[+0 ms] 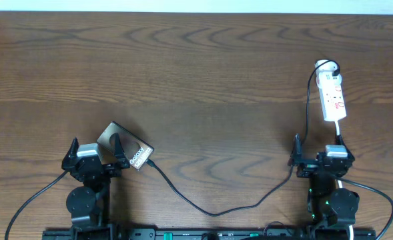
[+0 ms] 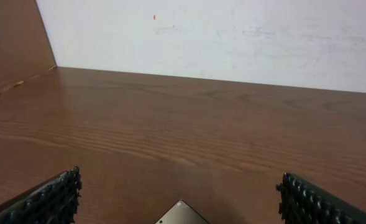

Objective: Plug charger to phone and switch on socket

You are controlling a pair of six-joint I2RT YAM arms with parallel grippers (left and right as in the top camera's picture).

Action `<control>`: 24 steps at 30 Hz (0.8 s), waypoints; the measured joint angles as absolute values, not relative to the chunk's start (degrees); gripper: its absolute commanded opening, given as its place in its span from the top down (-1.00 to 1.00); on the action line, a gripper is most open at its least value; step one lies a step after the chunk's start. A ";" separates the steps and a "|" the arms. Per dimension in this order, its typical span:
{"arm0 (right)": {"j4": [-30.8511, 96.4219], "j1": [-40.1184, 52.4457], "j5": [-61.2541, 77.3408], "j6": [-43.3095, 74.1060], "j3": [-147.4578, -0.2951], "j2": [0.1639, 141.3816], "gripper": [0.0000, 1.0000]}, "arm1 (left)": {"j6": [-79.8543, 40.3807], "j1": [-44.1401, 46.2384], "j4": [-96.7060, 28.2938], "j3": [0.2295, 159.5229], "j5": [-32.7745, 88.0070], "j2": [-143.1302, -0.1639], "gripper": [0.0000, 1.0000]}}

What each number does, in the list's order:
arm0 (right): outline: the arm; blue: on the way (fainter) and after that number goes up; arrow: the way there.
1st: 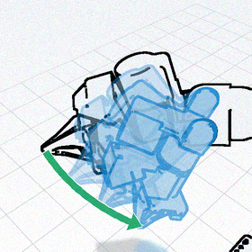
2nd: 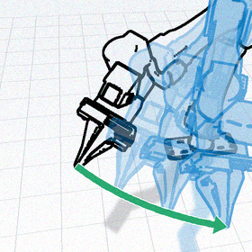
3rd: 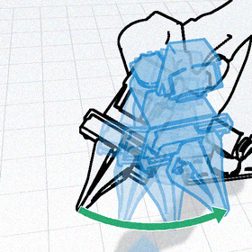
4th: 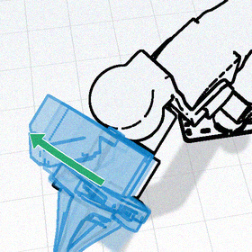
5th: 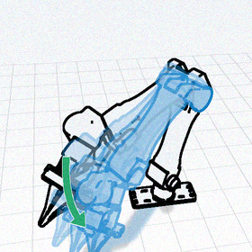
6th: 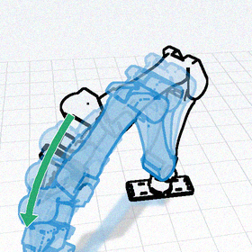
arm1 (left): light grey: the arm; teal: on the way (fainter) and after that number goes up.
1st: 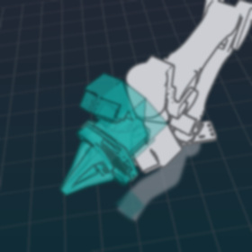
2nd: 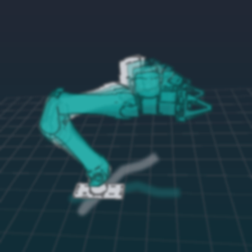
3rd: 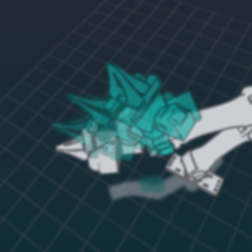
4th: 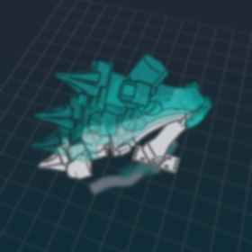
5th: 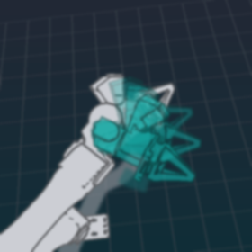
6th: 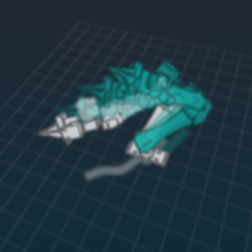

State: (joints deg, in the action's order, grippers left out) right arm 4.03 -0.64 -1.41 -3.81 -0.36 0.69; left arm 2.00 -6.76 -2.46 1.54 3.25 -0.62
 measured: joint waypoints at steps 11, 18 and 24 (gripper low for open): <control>4.05 0.03 0.03 -5.50 -0.36 0.69 -0.98 | 2.00 -6.76 -2.46 1.54 3.25 -0.62 -1.00; 4.05 0.03 0.05 -5.52 -0.36 0.69 -0.99 | 2.00 -6.76 -2.46 1.54 3.25 -0.62 -1.00; 4.05 0.03 0.03 -5.52 -0.36 0.69 -0.99 | 2.00 -6.76 -2.46 1.54 3.27 -0.62 -1.00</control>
